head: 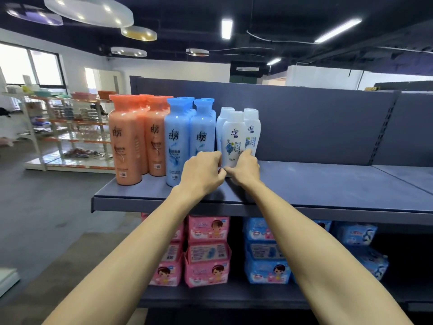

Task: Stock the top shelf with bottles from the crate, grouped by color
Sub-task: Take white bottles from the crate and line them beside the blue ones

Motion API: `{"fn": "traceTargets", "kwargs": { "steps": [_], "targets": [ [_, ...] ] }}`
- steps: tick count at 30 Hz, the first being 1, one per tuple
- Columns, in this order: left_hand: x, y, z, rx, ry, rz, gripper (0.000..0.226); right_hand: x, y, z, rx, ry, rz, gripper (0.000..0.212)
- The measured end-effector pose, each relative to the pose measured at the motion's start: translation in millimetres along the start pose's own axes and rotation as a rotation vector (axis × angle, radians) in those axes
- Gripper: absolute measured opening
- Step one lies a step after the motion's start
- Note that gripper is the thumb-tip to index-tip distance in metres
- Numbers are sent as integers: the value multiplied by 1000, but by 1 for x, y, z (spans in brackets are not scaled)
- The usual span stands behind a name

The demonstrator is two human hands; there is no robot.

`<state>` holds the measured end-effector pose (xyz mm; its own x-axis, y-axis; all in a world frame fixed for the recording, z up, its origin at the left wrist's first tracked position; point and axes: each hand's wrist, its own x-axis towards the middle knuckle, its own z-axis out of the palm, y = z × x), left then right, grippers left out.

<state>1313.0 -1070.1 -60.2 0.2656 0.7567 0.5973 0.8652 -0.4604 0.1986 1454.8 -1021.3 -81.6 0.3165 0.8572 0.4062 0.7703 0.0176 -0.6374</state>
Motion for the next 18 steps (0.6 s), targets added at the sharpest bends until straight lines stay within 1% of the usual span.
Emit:
{"fn": "traceTargets", "kwargs": {
  "steps": [4, 18],
  "targets": [
    [-1, -4, -2, -29, -6, 3, 17, 11, -1, 8, 7, -15, 5, 69],
    [-2, -7, 0, -35, 8, 38, 14, 28, -5, 27, 30, -10, 10, 64]
  ]
}}
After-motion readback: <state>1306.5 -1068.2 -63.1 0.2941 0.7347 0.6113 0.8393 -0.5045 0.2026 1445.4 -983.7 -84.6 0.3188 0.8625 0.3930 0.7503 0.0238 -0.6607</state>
